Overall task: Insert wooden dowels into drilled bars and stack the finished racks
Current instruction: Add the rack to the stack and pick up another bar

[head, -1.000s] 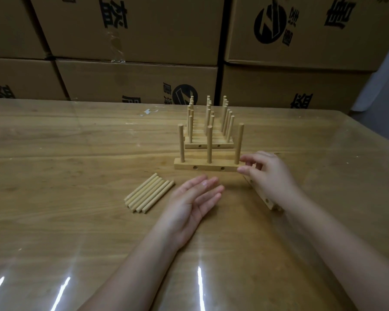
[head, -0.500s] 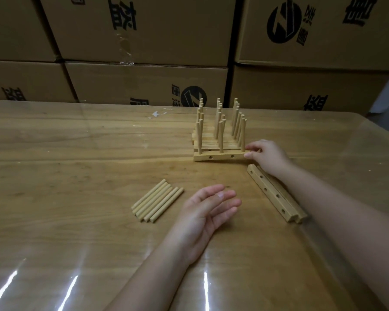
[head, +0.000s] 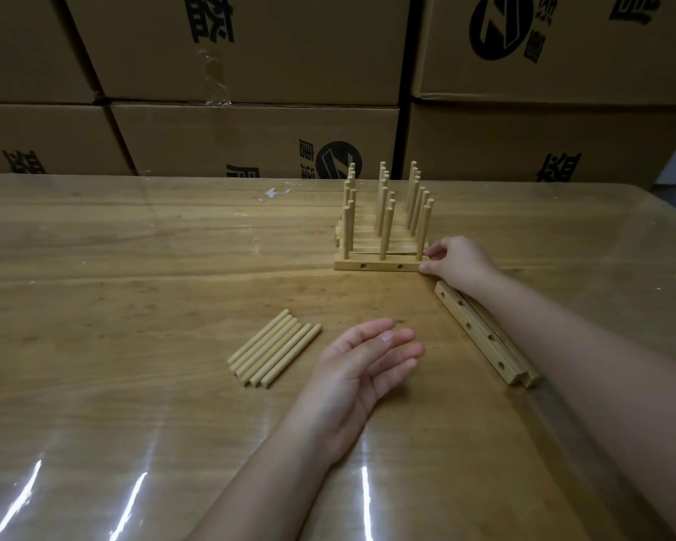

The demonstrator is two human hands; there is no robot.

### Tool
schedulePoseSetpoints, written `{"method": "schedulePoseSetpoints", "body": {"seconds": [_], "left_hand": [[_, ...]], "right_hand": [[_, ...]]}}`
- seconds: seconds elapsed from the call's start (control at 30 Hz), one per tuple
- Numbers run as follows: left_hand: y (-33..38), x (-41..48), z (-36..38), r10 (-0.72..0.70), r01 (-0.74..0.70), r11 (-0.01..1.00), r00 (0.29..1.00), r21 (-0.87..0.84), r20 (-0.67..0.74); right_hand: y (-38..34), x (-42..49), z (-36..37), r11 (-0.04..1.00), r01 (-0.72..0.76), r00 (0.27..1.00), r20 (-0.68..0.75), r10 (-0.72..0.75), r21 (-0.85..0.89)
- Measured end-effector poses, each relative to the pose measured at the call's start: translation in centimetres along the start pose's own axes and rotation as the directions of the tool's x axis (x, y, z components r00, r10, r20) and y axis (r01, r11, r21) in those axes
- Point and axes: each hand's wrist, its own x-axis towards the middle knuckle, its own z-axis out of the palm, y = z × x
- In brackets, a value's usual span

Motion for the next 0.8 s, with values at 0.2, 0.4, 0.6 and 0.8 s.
{"method": "schedulePoseSetpoints", "body": {"seconds": [0.2, 0.4, 0.6, 0.8], "left_hand": [[0.0, 0.0, -0.1, 0.01, -0.01, 1.0, 1.0, -0.001, 0.001], [-0.2, 0.2, -0.3, 0.011, -0.011, 1.0, 1.0, 0.003, 0.004], [-0.1, 0.3, -0.4, 0.062, -0.064, 0.997, 0.997, -0.036, -0.053], [-0.2, 0.3, -0.4, 0.067, -0.067, 0.998, 0.995, -0.004, -0.075]], "right_hand": [[-0.4, 0.1, -0.3, 0.999, -0.015, 1.0, 0.01, 0.015, -0.051], [-0.3, -0.3, -0.5, 0.996, -0.081, 0.994, -0.083, 0.078, -0.039], [1.9, -4.1, -2.7, 0.995, -0.031, 0.998, -0.043, 0.035, 0.095], [4.4, -10.0, -4.5, 0.968, -0.247, 0.953, 0.174, 0.25, -0.035]]}}
